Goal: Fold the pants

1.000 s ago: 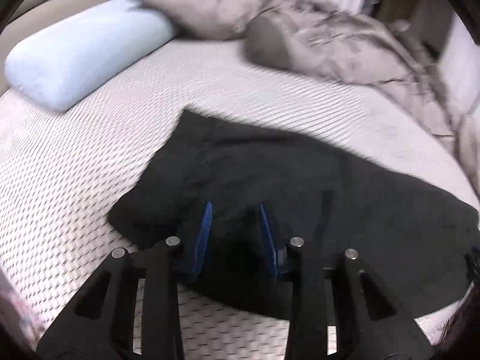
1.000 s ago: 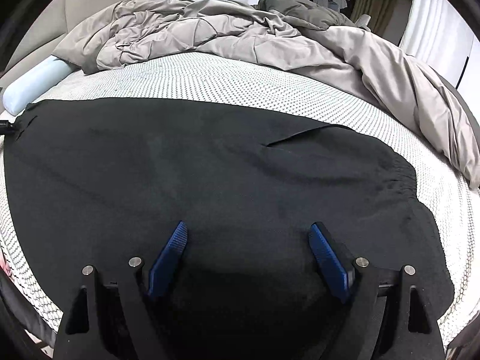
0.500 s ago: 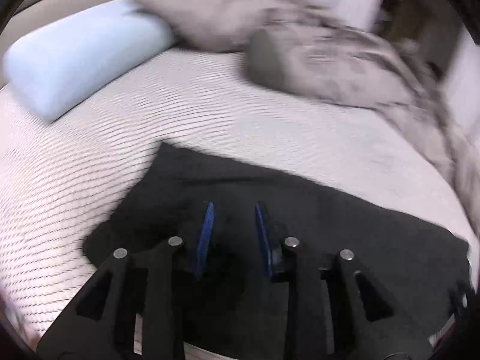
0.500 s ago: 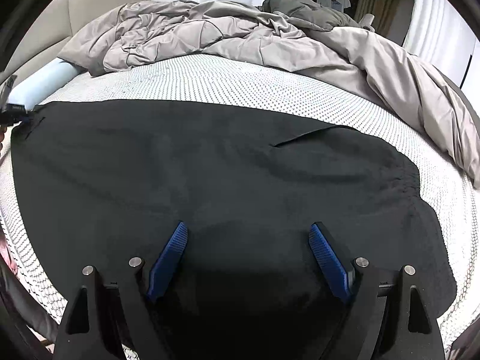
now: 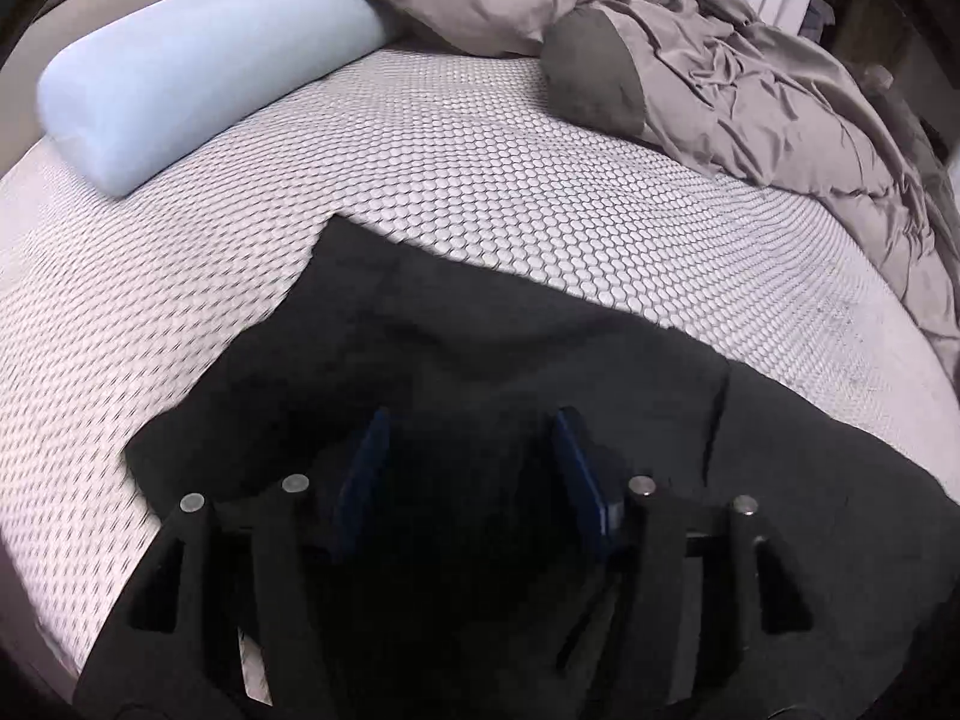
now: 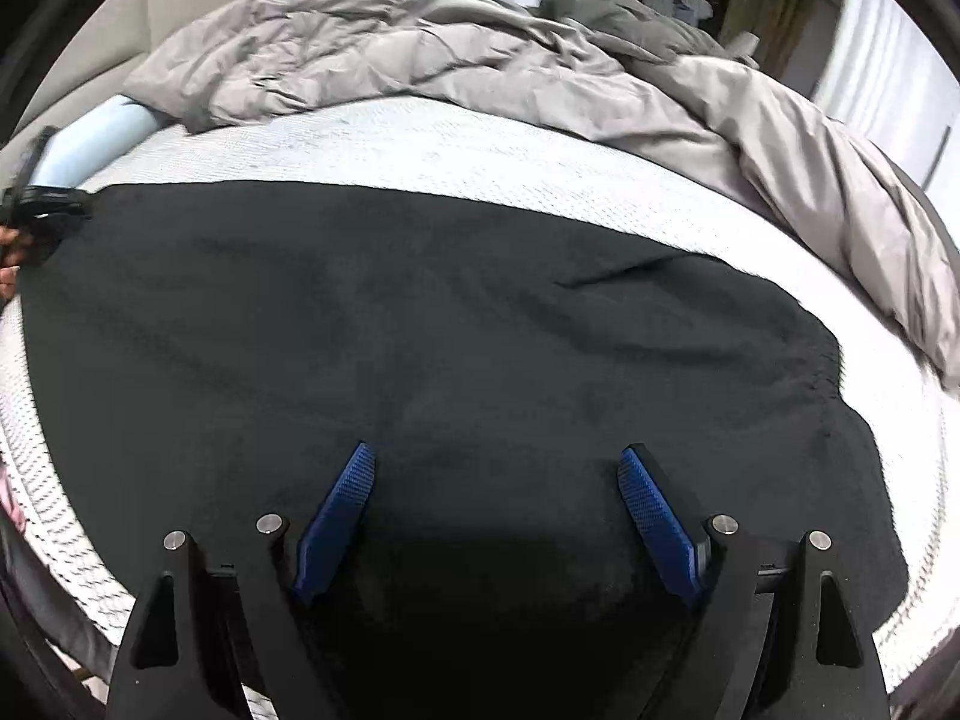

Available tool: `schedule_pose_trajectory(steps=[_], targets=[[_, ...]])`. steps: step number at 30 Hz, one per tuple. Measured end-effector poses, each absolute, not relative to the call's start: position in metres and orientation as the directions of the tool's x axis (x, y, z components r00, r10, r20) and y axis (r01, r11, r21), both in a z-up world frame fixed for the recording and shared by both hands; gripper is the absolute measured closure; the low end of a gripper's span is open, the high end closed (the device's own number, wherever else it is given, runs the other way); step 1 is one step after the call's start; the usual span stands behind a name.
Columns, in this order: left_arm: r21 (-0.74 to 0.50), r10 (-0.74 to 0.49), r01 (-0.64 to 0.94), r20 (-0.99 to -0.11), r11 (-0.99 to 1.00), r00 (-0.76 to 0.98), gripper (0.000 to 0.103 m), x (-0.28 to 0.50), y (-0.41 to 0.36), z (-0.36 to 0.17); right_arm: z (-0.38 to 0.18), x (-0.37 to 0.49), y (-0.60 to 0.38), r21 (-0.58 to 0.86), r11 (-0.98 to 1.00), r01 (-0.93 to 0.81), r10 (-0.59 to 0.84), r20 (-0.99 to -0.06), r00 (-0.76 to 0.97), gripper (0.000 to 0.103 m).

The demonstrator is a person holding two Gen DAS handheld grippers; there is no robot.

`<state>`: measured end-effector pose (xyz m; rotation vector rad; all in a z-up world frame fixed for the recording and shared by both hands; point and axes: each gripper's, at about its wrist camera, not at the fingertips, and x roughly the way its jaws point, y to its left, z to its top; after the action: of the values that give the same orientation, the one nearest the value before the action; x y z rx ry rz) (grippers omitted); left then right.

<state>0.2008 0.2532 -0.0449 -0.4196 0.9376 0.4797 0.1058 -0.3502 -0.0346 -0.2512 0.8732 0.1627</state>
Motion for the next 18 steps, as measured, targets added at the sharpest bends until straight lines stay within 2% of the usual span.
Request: schedule_pose_trajectory(steps=[4, 6, 9, 12, 15, 18], targets=[[-0.154, 0.153, -0.445, -0.8, 0.882, 0.58, 0.046, 0.158, 0.202, -0.021, -0.035, 0.109, -0.367, -0.14, 0.975, -0.174, -0.002, -0.786, 0.618, 0.015], [-0.17, 0.103, -0.381, -0.793, 0.909, 0.601, 0.032, 0.156, 0.167, -0.019, -0.03, 0.106, -0.365, -0.132, 0.976, -0.173, 0.004, -0.785, 0.619, 0.015], [-0.284, -0.12, -0.167, -0.769, 0.944, 0.627, 0.023, 0.165, 0.09, -0.02, -0.024, 0.099, -0.344, -0.121, 0.965, -0.235, 0.053, -0.782, 0.621, 0.015], [-0.379, -0.342, 0.054, -0.752, 0.924, 0.563, 0.021, 0.174, 0.018, -0.029, -0.024, 0.092, -0.316, -0.084, 0.939, -0.333, 0.141, -0.79, 0.597, 0.015], [-0.332, -0.371, 0.169, -0.778, 0.928, 0.507, 0.02, 0.176, -0.044, -0.041, -0.031, 0.083, -0.293, -0.112, 0.903, -0.416, 0.165, -0.802, 0.574, 0.015], [-0.133, -0.257, 0.265, -0.818, 0.955, 0.515, 0.015, 0.166, -0.088, -0.051, -0.037, 0.081, -0.303, -0.183, 0.892, -0.414, 0.102, -0.81, 0.577, 0.013]])
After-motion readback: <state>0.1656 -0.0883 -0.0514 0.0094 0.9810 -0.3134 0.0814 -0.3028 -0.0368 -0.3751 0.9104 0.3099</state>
